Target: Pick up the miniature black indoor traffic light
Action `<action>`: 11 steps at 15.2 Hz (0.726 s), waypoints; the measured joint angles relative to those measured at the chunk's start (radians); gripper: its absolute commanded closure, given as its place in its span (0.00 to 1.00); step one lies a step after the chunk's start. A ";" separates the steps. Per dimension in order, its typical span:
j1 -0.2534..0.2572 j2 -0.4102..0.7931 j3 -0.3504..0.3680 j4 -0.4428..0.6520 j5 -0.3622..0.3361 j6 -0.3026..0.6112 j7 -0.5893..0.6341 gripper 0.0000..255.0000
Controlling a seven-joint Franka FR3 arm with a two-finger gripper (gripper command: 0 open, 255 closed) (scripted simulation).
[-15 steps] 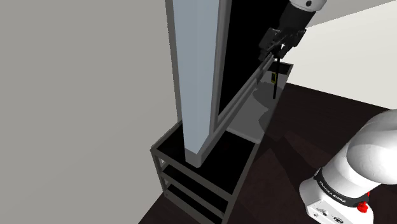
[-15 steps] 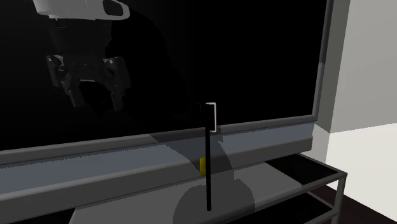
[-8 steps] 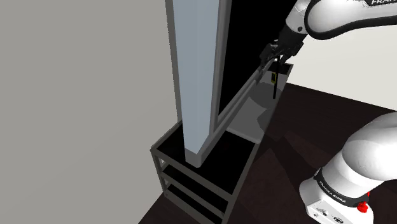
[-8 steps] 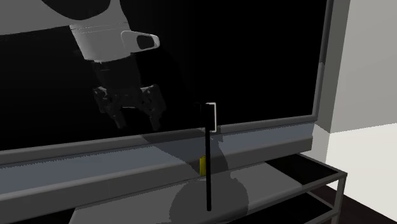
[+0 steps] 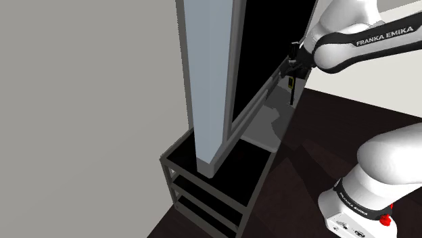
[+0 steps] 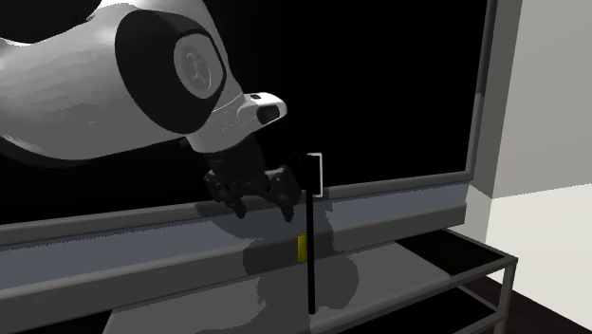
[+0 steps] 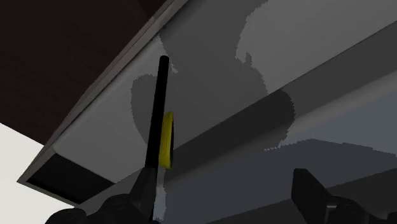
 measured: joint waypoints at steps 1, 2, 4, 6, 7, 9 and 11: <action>-0.030 0.025 0.001 -0.014 -0.024 0.056 0.012 0.00; -0.061 0.053 0.007 -0.014 -0.047 0.104 0.026 0.00; -0.137 0.120 0.022 -0.016 -0.101 0.210 0.058 0.00; -0.202 0.168 0.041 -0.014 -0.146 0.286 0.087 0.00; -0.222 0.185 0.053 -0.018 -0.161 0.313 0.101 0.00; -0.256 0.215 0.075 -0.025 -0.185 0.358 0.123 0.00; -0.289 0.235 0.099 -0.040 -0.208 0.396 0.147 0.00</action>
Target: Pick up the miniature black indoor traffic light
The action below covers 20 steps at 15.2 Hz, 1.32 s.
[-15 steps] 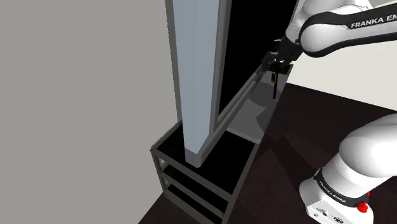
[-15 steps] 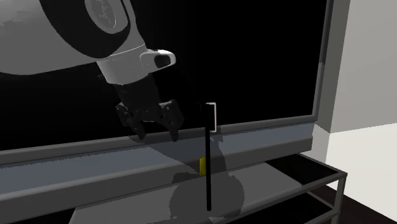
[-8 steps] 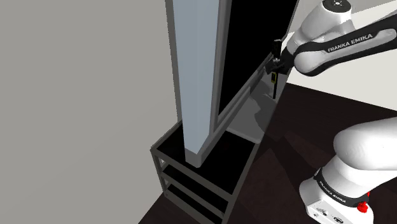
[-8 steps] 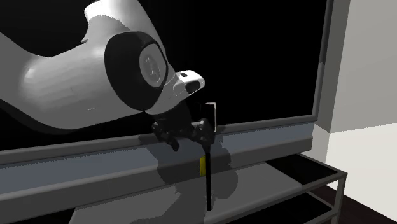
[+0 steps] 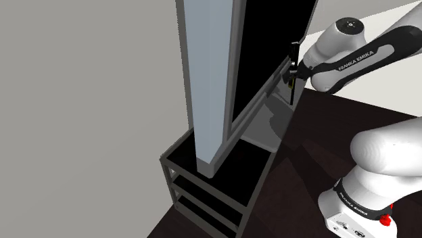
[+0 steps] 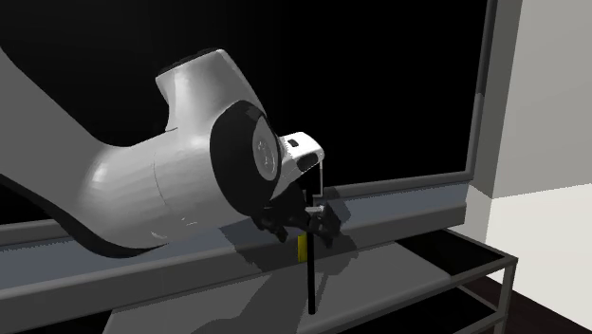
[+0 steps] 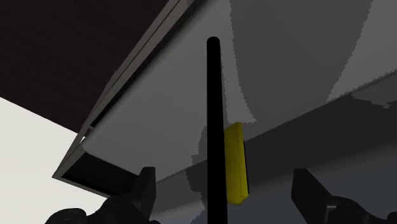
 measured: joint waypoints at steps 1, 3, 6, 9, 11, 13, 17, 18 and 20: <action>-0.017 0.012 0.013 -0.003 -0.011 0.017 0.011 0.00; -0.043 0.029 0.034 -0.008 -0.028 0.042 0.028 1.00; -0.056 0.039 0.045 -0.007 -0.036 0.054 0.036 1.00; -0.058 0.040 0.047 -0.006 -0.037 0.055 0.037 1.00; -0.058 0.041 0.047 -0.006 -0.037 0.055 0.037 1.00; -0.055 0.037 0.043 -0.007 -0.035 0.052 0.035 1.00; 0.008 -0.004 -0.007 0.005 0.005 -0.009 -0.005 1.00; 0.025 -0.016 -0.020 0.010 0.016 -0.028 -0.016 1.00; 0.053 -0.042 -0.041 0.019 0.035 -0.065 -0.036 1.00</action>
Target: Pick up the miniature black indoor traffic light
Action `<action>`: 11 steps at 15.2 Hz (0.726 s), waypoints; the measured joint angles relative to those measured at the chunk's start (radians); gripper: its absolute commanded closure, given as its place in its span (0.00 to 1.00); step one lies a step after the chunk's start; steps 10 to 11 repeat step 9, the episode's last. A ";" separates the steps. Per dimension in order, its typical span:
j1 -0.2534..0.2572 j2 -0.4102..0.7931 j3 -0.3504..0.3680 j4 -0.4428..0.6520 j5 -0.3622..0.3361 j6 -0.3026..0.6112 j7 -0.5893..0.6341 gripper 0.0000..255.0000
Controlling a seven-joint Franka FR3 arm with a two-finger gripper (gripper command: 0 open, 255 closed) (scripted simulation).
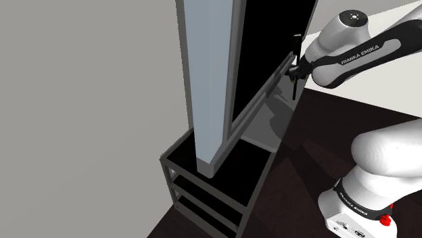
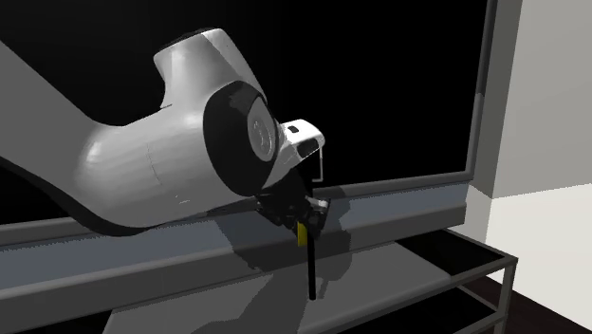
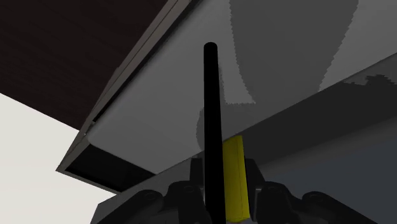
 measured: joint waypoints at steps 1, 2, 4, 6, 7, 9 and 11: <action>0.013 -0.012 -0.010 0.006 0.010 -0.020 -0.010 1.00; 0.023 -0.020 -0.017 0.014 0.017 -0.036 -0.018 1.00; 0.043 -0.044 -0.032 0.025 0.034 -0.072 -0.035 1.00; 0.058 -0.058 -0.040 0.040 0.046 -0.103 -0.047 1.00; 0.066 -0.069 -0.046 0.048 0.053 -0.122 -0.055 1.00; 0.076 -0.086 -0.052 0.056 0.062 -0.147 -0.064 1.00; 0.076 -0.086 -0.052 0.056 0.062 -0.147 -0.064 1.00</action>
